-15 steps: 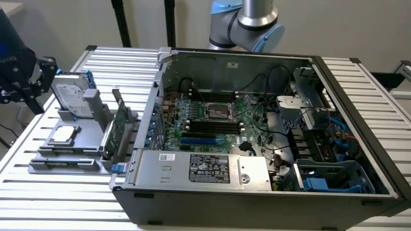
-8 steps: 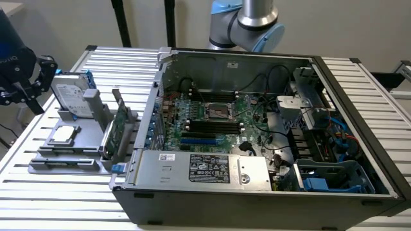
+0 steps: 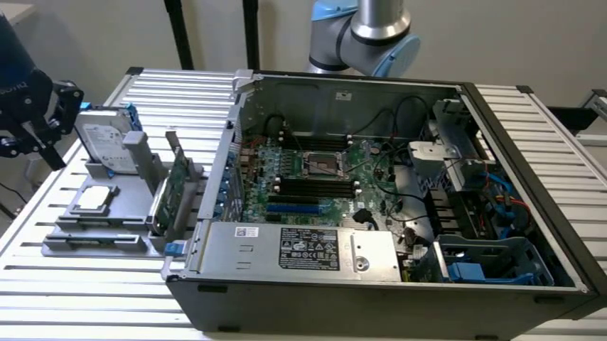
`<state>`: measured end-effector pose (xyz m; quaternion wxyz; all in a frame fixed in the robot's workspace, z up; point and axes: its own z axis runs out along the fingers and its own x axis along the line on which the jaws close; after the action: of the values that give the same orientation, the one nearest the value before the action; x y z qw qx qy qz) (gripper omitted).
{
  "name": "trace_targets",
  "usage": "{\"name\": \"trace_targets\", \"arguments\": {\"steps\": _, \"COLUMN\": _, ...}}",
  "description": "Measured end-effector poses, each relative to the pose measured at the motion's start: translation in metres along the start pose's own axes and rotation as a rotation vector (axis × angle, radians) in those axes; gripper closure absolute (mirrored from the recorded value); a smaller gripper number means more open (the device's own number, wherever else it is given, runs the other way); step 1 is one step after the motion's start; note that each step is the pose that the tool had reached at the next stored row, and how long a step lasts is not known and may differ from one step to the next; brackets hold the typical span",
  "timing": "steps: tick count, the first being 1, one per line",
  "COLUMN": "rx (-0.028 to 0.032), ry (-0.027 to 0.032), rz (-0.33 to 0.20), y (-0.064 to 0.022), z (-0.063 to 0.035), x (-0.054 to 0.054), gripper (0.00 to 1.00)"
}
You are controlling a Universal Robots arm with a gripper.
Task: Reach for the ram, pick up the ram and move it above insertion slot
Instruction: 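Pick up the ram and move it above insertion slot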
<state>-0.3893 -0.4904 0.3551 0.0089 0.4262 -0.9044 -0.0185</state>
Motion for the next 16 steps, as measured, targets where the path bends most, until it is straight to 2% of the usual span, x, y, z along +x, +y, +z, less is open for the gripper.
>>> {"name": "trace_targets", "arguments": {"steps": 16, "rx": -0.003, "ry": 0.0082, "rz": -0.291, "y": -0.0002, "z": 0.0039, "x": 0.0, "gripper": 0.89}}
